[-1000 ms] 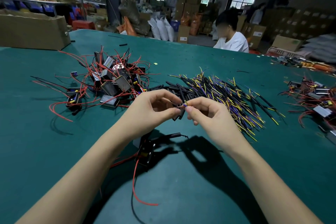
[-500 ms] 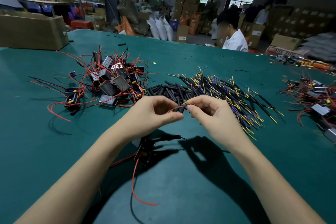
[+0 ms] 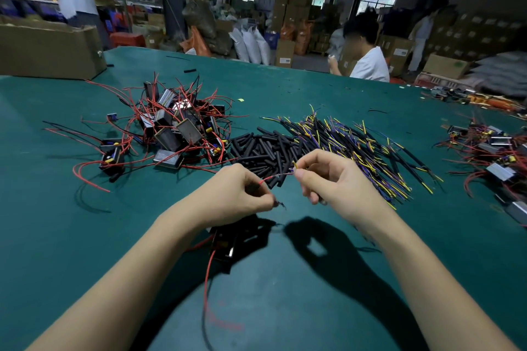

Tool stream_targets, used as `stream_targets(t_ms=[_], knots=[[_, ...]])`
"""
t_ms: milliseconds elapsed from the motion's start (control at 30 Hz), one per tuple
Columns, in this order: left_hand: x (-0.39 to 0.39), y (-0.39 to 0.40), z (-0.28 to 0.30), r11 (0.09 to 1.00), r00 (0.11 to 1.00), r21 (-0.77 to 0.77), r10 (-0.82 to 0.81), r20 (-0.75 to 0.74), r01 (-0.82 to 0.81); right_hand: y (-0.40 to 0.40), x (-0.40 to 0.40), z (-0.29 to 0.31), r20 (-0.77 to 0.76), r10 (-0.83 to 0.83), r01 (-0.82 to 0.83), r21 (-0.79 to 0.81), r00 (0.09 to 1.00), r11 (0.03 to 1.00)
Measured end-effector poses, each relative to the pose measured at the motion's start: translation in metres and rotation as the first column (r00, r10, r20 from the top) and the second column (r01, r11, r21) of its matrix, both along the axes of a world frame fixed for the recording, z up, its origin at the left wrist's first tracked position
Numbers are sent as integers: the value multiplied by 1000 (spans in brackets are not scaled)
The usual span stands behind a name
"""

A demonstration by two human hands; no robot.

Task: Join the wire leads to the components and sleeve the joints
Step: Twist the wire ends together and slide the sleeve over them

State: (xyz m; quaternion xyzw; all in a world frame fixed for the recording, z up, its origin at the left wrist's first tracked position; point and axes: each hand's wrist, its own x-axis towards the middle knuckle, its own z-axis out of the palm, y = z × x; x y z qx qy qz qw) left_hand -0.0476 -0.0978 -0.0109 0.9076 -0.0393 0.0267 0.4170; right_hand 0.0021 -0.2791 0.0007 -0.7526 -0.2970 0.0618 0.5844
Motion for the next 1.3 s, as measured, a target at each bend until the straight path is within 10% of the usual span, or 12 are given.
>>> stream_targets(t_ms=[733, 1300], knots=[[-1, 1, 8, 921, 995, -380, 101, 8, -91, 6, 1, -10, -140, 40, -30, 77, 989, 997], [-2, -2, 11, 915, 988, -382, 153, 21, -133, 9, -5, -9, -23, 57, -56, 49, 998, 997]])
